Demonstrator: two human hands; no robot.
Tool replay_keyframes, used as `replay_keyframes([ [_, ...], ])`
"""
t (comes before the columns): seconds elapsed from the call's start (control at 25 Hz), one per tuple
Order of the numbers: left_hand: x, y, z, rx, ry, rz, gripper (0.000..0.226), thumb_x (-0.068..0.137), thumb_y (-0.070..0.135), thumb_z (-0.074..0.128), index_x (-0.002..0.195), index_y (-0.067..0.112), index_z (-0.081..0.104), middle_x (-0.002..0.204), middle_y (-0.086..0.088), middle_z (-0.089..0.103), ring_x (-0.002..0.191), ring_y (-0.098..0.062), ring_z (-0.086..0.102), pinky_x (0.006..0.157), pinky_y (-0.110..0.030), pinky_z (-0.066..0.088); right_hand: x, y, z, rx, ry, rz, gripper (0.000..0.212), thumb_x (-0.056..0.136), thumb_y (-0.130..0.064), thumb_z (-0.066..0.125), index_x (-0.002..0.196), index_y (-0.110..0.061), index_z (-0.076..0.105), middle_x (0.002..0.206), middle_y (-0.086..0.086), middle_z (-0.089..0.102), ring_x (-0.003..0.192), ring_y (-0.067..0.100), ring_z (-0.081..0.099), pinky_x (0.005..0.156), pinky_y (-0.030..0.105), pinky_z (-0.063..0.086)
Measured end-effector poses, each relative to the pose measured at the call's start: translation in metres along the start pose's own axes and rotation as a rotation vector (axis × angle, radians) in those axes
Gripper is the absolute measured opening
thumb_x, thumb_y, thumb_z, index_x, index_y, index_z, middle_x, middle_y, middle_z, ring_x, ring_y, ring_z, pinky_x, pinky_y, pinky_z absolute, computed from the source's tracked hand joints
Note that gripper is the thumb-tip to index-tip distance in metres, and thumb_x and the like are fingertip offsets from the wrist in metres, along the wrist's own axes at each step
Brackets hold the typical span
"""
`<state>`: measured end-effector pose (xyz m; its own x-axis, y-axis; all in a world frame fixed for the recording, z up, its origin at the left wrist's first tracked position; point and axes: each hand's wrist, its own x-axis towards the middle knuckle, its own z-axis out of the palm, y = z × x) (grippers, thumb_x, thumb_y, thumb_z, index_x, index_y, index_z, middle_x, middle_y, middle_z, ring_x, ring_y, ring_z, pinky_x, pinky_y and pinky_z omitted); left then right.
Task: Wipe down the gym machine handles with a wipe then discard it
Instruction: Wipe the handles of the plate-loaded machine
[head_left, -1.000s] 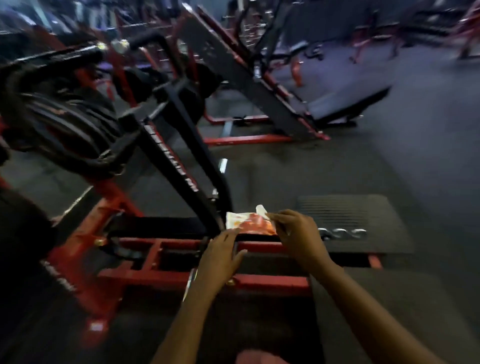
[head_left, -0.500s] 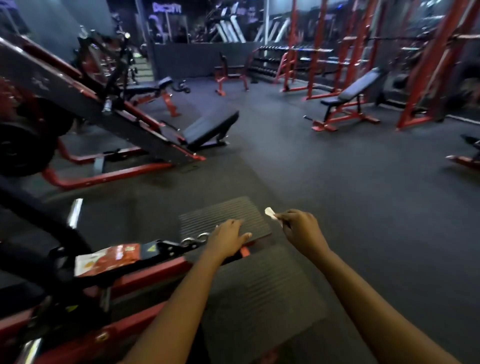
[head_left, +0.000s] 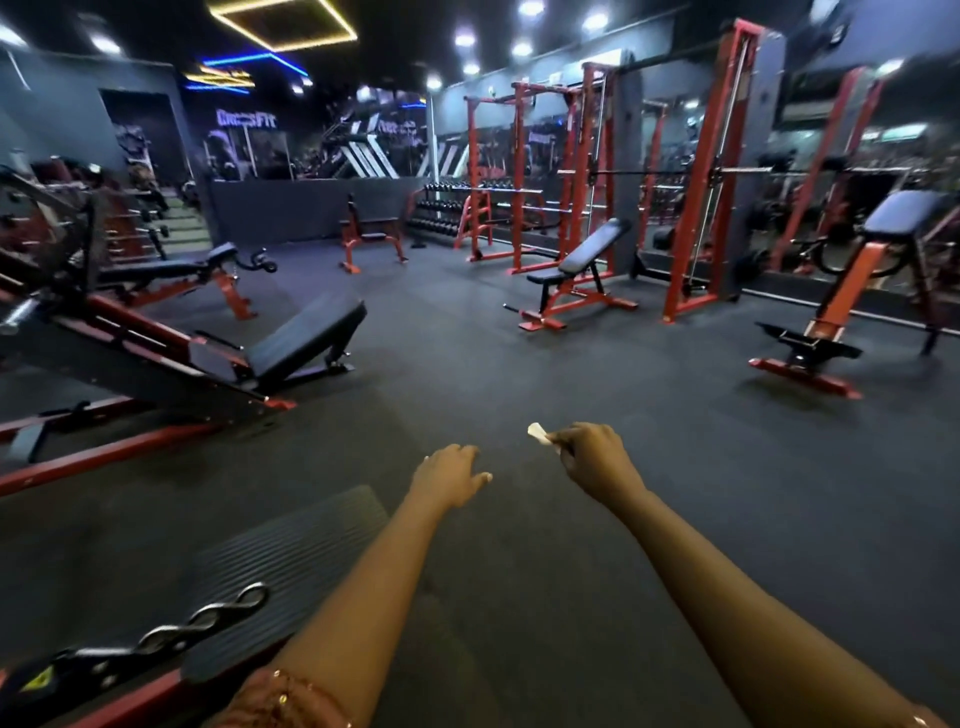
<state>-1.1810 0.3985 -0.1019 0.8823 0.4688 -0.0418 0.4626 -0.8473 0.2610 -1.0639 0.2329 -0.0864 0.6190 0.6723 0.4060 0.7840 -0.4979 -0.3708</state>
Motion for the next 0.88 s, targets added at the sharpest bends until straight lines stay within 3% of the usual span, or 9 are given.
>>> replay_keyframes([
  [0.36, 0.205, -0.014, -0.018, 0.086, 0.082, -0.258, 0.053, 0.095, 0.045, 0.042, 0.136, 0.012, 0.041, 0.138, -0.013, 0.044, 0.126, -0.030, 0.044, 0.105, -0.041, 0.035, 0.225, 0.092, 0.042, 0.082, -0.124, -0.191, 0.034, 0.085, -0.003, 0.047, 0.111, -0.012, 0.067, 0.100, 0.015, 0.068, 0.091, 0.034, 0.061, 0.079, 0.037, 0.046],
  [0.68, 0.339, -0.060, -0.046, 0.113, 0.180, -0.522, 0.053, 0.093, 0.044, 0.046, 0.138, 0.016, 0.039, 0.139, -0.012, 0.044, 0.128, -0.028, 0.043, 0.105, -0.040, 0.036, 0.407, 0.123, 0.111, 0.208, -0.207, -0.407, 0.037, 0.085, 0.000, 0.045, 0.112, -0.012, 0.066, 0.099, 0.011, 0.068, 0.088, 0.028, 0.060, 0.071, 0.027, 0.041],
  [0.88, 0.414, -0.074, -0.052, 0.076, 0.261, -0.729, 0.053, 0.093, 0.043, 0.046, 0.138, 0.015, 0.039, 0.139, -0.012, 0.044, 0.128, -0.028, 0.043, 0.103, -0.040, 0.039, 0.516, 0.137, 0.155, 0.277, -0.289, -0.618, 0.036, 0.085, -0.001, 0.047, 0.113, -0.015, 0.066, 0.105, 0.012, 0.065, 0.097, 0.030, 0.058, 0.087, 0.037, 0.046],
])
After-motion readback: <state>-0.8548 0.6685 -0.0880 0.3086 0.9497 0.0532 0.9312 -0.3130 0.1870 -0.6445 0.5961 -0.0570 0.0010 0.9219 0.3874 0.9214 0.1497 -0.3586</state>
